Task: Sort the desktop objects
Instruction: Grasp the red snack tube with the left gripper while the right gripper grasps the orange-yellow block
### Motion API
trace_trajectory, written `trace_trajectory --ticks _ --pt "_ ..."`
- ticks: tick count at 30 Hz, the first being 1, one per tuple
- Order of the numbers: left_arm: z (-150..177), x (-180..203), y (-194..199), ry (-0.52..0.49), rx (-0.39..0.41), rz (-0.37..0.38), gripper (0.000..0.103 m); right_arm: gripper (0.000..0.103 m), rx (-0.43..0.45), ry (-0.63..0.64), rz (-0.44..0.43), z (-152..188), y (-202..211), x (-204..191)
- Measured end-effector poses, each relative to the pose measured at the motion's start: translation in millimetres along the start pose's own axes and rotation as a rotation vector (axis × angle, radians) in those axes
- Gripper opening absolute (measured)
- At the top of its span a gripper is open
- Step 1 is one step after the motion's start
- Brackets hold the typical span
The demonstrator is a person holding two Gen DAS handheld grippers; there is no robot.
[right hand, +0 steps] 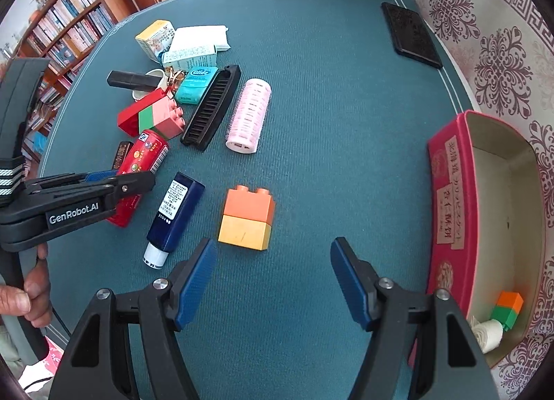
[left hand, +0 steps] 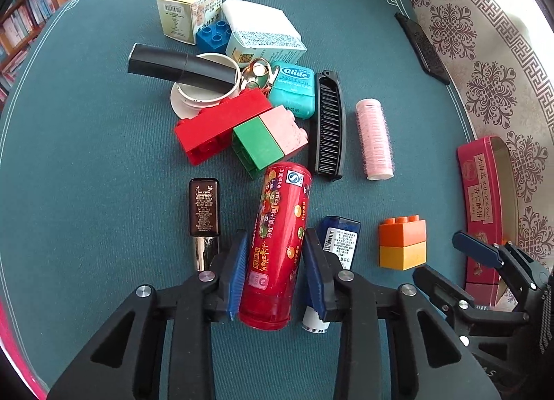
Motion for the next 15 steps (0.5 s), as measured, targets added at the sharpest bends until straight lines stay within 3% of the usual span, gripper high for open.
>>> trace_trajectory --ticks 11,14,15 --pt "10.5 -8.5 26.0 0.016 0.035 -0.006 0.034 0.072 -0.03 0.024 -0.017 -17.4 -30.1 -13.9" --pt "-6.0 7.3 18.6 0.021 0.033 -0.013 0.034 0.063 -0.046 0.047 -0.01 -15.5 -37.0 -16.1" --pt "-5.5 7.8 18.8 0.022 0.033 -0.015 0.034 0.055 -0.056 0.053 -0.01 -13.6 -39.5 -16.5"
Point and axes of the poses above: each gripper's, at about its wrist camera, not at the fingertips, and y roughly against the way its jaws point, x to its right, z to its underside, the point moved 10 cm from there along -y, roughly the way its jaws point
